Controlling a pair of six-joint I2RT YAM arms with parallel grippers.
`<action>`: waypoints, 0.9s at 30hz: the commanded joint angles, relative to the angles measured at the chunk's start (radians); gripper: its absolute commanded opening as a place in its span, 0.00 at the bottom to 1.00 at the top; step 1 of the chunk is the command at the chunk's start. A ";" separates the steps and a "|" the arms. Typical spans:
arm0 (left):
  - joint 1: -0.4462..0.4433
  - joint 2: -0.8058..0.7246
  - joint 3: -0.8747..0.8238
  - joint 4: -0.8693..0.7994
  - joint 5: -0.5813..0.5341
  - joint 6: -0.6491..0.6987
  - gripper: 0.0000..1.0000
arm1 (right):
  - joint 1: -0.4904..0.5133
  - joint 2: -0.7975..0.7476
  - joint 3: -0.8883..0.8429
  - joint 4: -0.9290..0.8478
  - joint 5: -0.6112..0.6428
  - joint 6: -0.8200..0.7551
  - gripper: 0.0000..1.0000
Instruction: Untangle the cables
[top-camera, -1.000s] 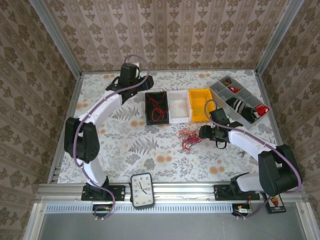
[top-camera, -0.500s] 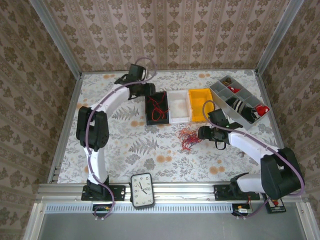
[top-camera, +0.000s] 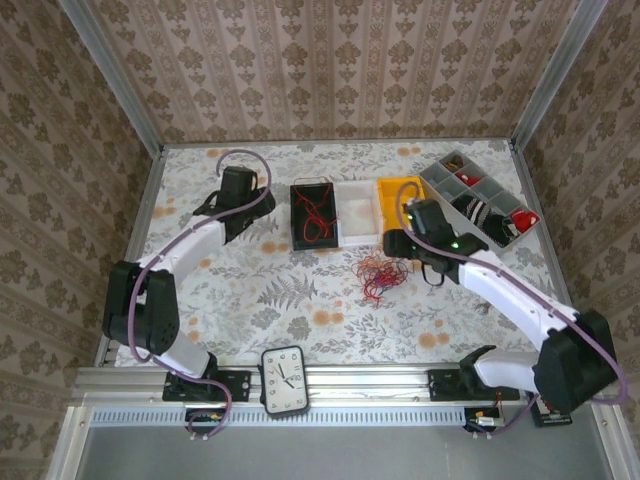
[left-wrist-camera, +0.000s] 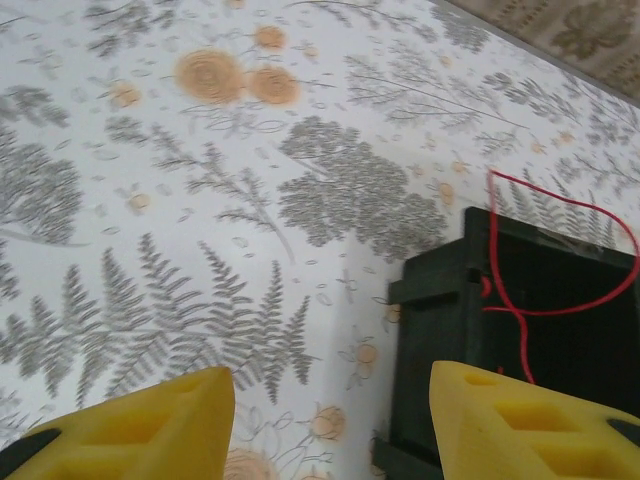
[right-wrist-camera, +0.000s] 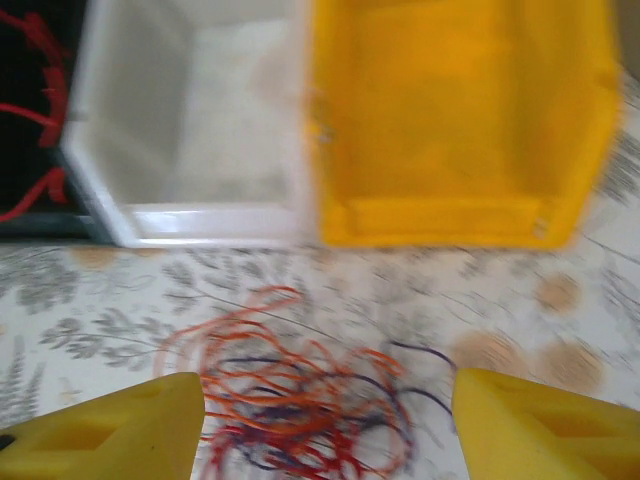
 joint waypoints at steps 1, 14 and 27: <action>0.029 -0.034 -0.039 0.013 -0.067 -0.084 0.54 | 0.066 0.155 0.183 -0.034 -0.121 -0.092 0.68; 0.055 -0.051 -0.072 -0.026 -0.003 -0.125 0.54 | 0.111 0.873 1.060 -0.458 -0.257 -0.221 0.63; 0.056 0.003 -0.038 -0.053 0.045 -0.133 0.54 | 0.110 1.216 1.486 -0.508 -0.118 -0.242 0.60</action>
